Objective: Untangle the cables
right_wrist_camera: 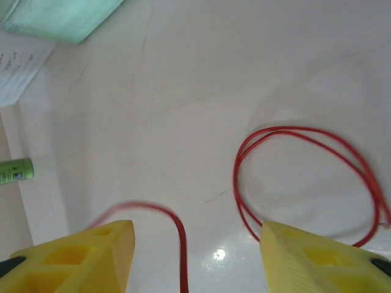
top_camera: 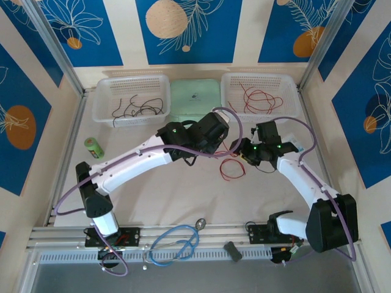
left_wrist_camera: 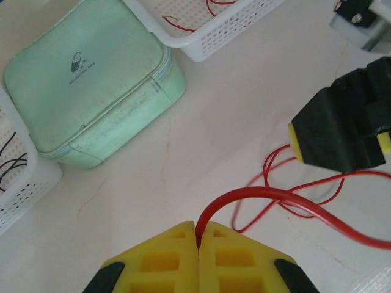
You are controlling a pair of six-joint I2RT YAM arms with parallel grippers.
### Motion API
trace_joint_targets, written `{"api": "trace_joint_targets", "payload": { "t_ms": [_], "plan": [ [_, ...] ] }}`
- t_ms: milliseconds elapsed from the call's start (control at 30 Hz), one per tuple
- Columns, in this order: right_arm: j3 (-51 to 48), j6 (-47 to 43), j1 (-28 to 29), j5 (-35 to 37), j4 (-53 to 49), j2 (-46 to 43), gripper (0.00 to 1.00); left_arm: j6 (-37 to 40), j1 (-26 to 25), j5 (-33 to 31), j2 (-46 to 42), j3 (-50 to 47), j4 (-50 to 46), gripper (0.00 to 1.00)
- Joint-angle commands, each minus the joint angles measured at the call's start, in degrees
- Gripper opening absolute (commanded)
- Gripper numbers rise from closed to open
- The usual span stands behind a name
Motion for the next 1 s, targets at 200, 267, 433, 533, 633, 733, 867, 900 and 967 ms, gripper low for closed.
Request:
{"api": "trace_joint_targets", "payload": {
  "t_ms": [200, 267, 433, 533, 633, 733, 867, 900, 967],
  "plan": [
    [-4.31, 5.85, 0.78, 1.27, 4.07, 0.88, 0.57, -0.25, 0.91, -7.62, -2.91, 5.83, -5.39, 0.0],
    [-4.74, 5.9, 0.82, 2.4, 3.73, 0.89, 0.58, -1.41, 2.37, -8.57, -3.16, 7.3, -7.07, 0.0],
    [-5.63, 5.63, 1.2, 5.13, 2.21, 1.06, 0.58, -3.13, 7.73, -7.89, -4.79, 8.57, -9.12, 0.01],
    [-6.5, 5.71, 2.05, 6.97, 1.21, 0.52, 0.58, -3.34, 11.81, -7.0, -5.93, 8.62, -9.56, 0.01],
    [-7.27, 6.3, 3.02, 8.65, 0.26, -0.1, 0.58, -3.26, 16.36, -5.67, -6.95, 8.62, -9.76, 0.01],
    [-7.87, 7.18, 4.06, 10.08, -0.88, -0.71, 0.58, -2.57, 21.4, -3.92, -7.66, 8.7, -9.34, 0.02],
    [-8.37, 7.98, 5.64, 11.18, -1.79, -1.12, 0.58, -1.26, 28.32, -0.98, -7.77, 9.66, -8.36, 0.02],
    [-8.51, 8.07, 5.92, 11.2, -1.96, -1.12, 0.58, -0.85, 29.65, -0.11, -7.63, 9.96, -8.06, 0.02],
    [-8.81, 8.33, 6.6, 11.37, -2.16, -1.2, 0.58, 0.08, 32.38, 1.21, -7.3, 10.93, -7.0, 0.02]
  ]
}}
